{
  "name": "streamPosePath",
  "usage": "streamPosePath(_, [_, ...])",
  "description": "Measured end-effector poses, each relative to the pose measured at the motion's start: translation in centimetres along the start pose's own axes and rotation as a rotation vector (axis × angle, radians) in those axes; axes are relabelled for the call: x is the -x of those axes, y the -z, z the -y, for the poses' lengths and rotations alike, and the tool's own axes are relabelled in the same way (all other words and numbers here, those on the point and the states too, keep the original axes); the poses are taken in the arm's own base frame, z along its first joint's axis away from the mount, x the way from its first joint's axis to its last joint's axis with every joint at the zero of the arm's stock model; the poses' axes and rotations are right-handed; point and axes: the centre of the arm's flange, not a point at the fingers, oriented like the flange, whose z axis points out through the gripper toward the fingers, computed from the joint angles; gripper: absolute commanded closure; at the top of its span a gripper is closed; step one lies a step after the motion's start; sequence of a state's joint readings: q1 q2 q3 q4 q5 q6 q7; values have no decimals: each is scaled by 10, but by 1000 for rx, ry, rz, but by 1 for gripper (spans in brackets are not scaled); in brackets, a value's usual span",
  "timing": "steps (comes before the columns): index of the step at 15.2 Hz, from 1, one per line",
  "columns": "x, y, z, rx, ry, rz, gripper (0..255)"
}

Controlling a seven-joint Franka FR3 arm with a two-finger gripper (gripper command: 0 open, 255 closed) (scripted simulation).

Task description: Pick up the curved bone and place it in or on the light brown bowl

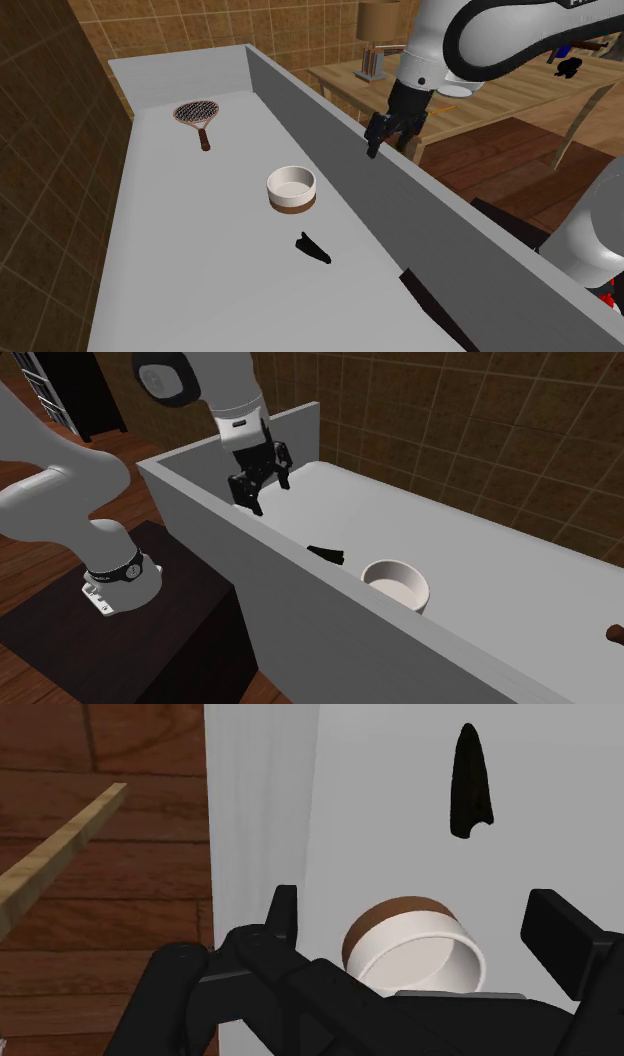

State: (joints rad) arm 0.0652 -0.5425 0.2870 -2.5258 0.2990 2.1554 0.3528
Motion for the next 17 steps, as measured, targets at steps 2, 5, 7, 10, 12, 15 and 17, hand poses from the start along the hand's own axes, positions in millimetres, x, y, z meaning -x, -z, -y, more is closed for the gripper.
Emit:
streamPosePath(2, [0,-22,19,-2,-20,7,0])
streamPosePath(5, [-1,-55,40,-5,-49,17,0])
streamPosePath(7, [-5,-76,54,-8,-68,23,0])
streamPosePath(10, [-5,-106,77,-11,-97,35,0])
streamPosePath(12, [-5,-125,93,-13,-117,42,0])
streamPosePath(15, [-7,-161,114,-17,-146,53,0])
streamPosePath(17, [-12,-180,130,-19,-166,61,0])
